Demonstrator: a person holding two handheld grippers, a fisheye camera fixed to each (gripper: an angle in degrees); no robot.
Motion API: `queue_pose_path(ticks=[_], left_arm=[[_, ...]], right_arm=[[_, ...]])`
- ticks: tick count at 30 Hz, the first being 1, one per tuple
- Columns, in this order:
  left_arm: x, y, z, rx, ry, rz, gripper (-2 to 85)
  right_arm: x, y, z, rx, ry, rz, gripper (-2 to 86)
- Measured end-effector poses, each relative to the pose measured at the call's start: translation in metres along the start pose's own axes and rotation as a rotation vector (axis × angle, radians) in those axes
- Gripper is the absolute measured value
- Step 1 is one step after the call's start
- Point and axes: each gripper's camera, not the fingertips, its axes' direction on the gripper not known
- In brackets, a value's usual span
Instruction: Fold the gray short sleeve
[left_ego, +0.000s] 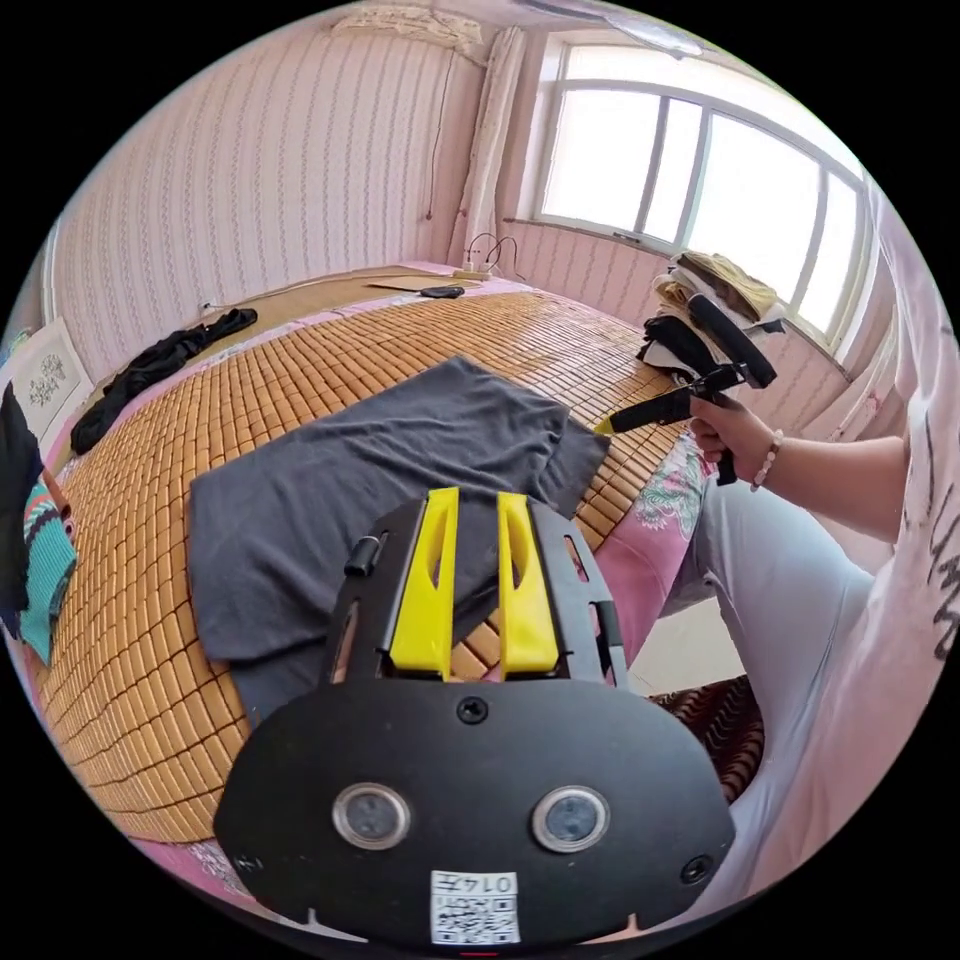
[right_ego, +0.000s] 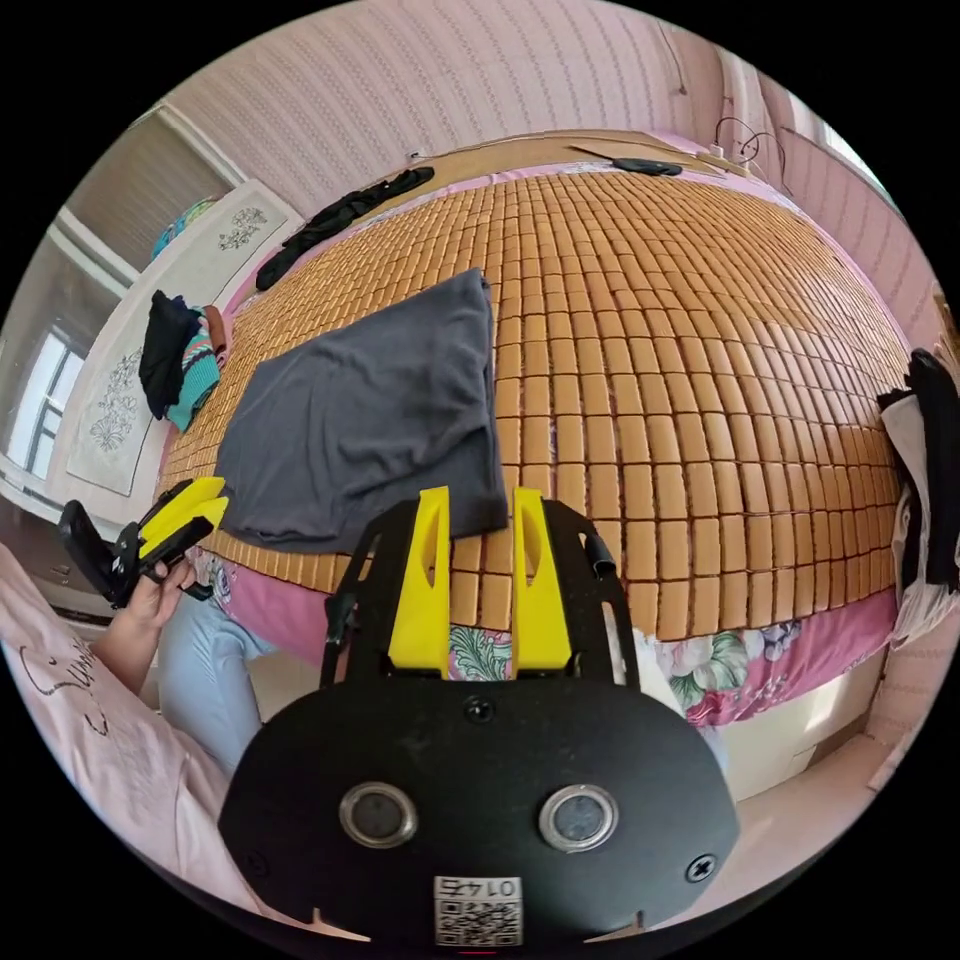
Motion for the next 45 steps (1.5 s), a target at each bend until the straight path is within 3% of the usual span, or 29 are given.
queue_pose_path(ticks=[5,11,17,19,20,24,28,32,36,40,45], left_arm=[[-0.003,-0.013,0.027,-0.028,0.007,-0.072,7.3],[-0.02,0.011,0.04,-0.139,0.003,-0.176,3.2],[-0.005,0.031,0.057,-0.169,-0.092,-0.169,-0.7],[-0.002,0.038,0.069,-0.197,-0.075,-0.166,-0.9],[0.001,0.043,0.071,-0.17,-0.071,-0.15,-0.9],[0.008,0.04,0.074,-0.185,-0.077,-0.124,-1.0],[0.015,0.048,0.082,-0.198,-0.056,-0.116,-1.0],[0.018,0.054,0.083,-0.16,-0.04,-0.095,-0.9],[0.025,0.05,0.07,-0.052,-0.041,-0.058,0.2],[0.035,0.035,0.072,0.029,0.02,-0.016,4.5],[0.054,0.002,0.103,0.089,0.112,0.069,8.9]], right_arm=[[-0.012,-0.001,-0.001,0.023,-0.009,0.002,4.4],[-0.114,-0.08,0.034,-0.061,-0.185,-0.42,0.1],[-0.22,-0.161,0.106,-0.17,0.018,-0.659,-0.4],[-0.234,-0.173,0.145,-0.319,0.124,-0.7,-0.4],[-0.235,-0.175,0.141,-0.269,0.12,-0.707,-0.4],[-0.246,-0.197,0.139,-0.399,0.124,-0.737,-0.4],[-0.249,-0.215,0.145,-0.397,0.19,-0.724,-0.4],[-0.234,-0.22,0.125,-0.351,0.106,-0.674,-0.4],[-0.171,-0.195,0.038,-0.101,-0.143,-0.51,-0.1],[-0.071,-0.128,-0.037,0.079,-0.094,-0.266,1.4],[0.023,-0.053,-0.068,0.025,-0.117,0.004,7.2]])
